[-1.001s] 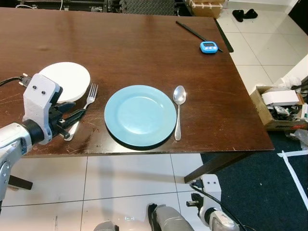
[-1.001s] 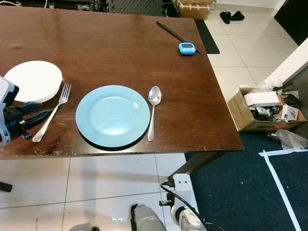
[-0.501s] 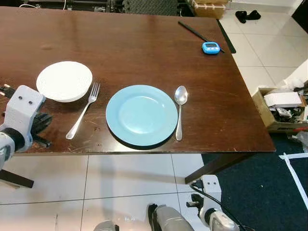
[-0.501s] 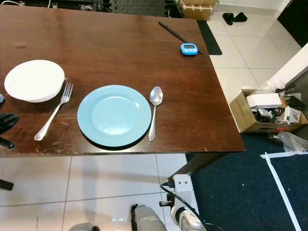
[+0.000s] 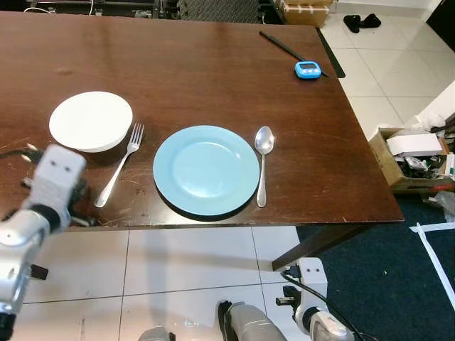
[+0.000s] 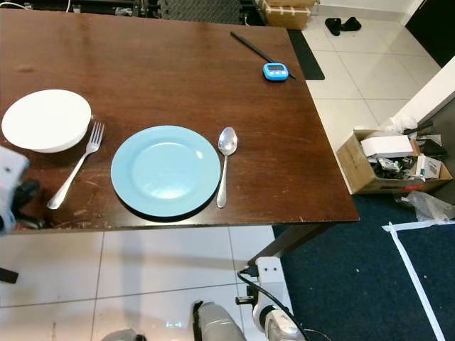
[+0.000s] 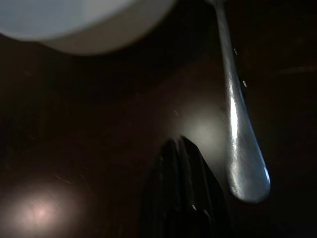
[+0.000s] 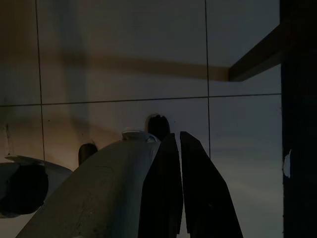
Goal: Setting the table
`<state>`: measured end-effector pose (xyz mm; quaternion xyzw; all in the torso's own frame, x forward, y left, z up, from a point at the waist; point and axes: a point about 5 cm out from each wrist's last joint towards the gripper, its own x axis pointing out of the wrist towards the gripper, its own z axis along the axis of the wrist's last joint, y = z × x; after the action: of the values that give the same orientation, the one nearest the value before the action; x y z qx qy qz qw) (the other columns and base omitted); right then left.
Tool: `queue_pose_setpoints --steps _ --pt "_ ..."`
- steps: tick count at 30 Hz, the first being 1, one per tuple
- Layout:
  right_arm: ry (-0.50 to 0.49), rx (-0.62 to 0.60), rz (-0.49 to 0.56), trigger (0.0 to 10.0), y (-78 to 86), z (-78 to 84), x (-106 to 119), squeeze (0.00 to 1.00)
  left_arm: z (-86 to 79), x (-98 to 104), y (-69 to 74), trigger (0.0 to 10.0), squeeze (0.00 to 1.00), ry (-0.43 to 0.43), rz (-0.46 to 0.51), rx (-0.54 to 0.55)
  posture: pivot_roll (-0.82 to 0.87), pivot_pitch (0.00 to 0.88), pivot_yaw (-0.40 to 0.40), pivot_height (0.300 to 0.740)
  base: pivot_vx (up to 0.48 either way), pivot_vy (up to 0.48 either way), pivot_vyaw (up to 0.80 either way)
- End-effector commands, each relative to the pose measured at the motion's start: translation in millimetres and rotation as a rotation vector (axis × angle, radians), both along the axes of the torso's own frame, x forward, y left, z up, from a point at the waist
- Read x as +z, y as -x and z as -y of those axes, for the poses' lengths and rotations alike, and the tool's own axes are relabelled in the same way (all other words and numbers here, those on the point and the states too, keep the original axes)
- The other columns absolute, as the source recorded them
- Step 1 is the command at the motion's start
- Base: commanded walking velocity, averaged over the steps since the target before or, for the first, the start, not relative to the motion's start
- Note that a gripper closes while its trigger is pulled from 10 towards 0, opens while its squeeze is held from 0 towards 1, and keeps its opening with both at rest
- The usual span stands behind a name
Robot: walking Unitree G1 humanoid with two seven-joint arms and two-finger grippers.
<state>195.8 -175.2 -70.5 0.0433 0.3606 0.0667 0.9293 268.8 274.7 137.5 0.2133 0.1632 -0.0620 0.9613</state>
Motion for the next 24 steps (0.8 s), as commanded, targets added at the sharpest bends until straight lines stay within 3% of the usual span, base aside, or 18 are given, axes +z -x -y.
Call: queue_pose_setpoints --steps 1,5,9,16,24 --pt "0.006 -0.013 -0.025 10.0 8.8 4.6 -4.3 0.00 -0.9 -10.7 3.8 0.0 0.00 -0.024 -0.043 0.004 0.03 0.127 -0.033 0.740 0.000 0.000 0.00" --pt "0.007 -0.012 -0.027 10.0 9.9 4.8 -4.7 0.00 -3.8 -21.0 5.6 0.0 0.00 -0.039 -0.057 0.023 0.02 0.132 -0.035 0.740 0.000 0.000 0.00" --pt "0.006 -0.012 -0.026 10.0 9.7 4.7 -4.6 0.00 0.8 -26.8 6.4 0.0 0.00 0.006 -0.069 0.008 0.02 0.135 -0.036 0.740 0.000 0.000 0.00" --pt "0.007 -0.013 -0.025 10.0 8.7 5.6 -4.1 0.00 18.4 -20.8 4.2 0.0 0.00 0.097 -0.063 -0.065 0.02 0.137 -0.037 0.740 0.000 0.000 0.00" --pt "0.004 -0.013 -0.024 10.0 8.5 4.3 -4.1 0.00 25.1 -16.1 1.1 0.0 0.00 0.097 -0.048 -0.116 0.02 0.134 -0.033 0.740 0.000 0.000 0.00"
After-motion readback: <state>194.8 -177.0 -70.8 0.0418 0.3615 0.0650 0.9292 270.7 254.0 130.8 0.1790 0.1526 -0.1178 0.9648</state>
